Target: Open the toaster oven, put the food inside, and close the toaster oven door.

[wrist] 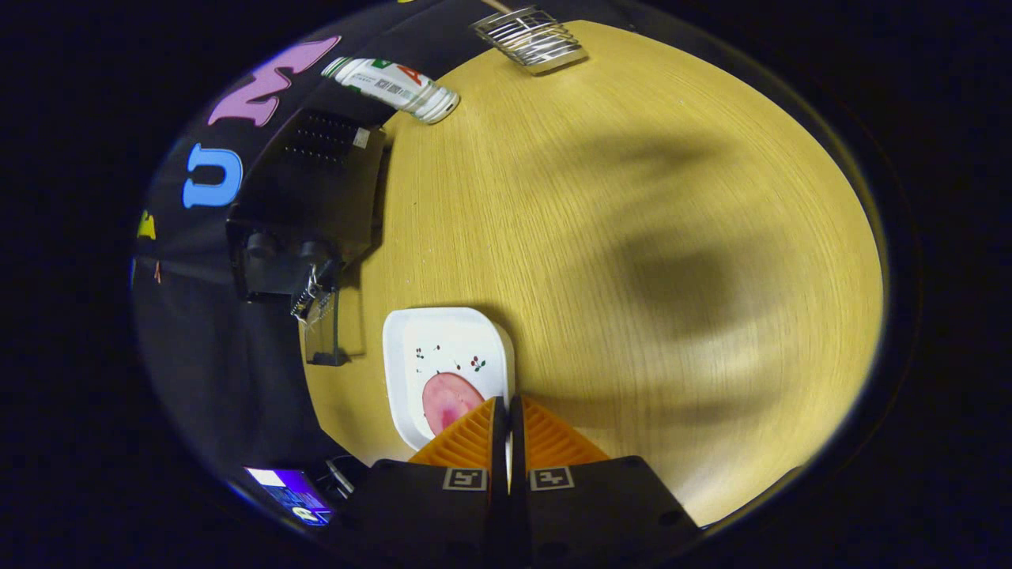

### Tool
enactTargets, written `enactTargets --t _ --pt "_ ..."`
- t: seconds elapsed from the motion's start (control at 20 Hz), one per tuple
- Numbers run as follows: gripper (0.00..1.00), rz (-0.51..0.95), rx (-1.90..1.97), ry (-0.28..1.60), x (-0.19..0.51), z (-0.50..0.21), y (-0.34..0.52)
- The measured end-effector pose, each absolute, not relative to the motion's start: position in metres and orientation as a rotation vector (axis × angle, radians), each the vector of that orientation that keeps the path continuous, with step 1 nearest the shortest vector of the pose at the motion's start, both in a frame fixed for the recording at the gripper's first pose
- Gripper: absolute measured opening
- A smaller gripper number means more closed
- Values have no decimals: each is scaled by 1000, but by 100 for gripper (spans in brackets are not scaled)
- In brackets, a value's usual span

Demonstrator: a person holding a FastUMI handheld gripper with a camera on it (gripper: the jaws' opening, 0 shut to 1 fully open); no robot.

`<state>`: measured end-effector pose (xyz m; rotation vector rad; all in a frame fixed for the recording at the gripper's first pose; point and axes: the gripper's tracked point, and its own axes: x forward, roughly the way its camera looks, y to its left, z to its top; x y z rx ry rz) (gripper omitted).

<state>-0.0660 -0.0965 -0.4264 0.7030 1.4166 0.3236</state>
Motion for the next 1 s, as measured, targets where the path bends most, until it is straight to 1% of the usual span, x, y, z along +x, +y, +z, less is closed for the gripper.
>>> enactTargets --t 0.2,0.45,0.8,1.0 --pt "5 311 789 1376 -75 -413 -89" --pt "5 254 863 1332 -90 -386 -70" --pt "5 206 939 1284 -123 -348 -5" --pt "5 189 970 1233 -128 -321 46"
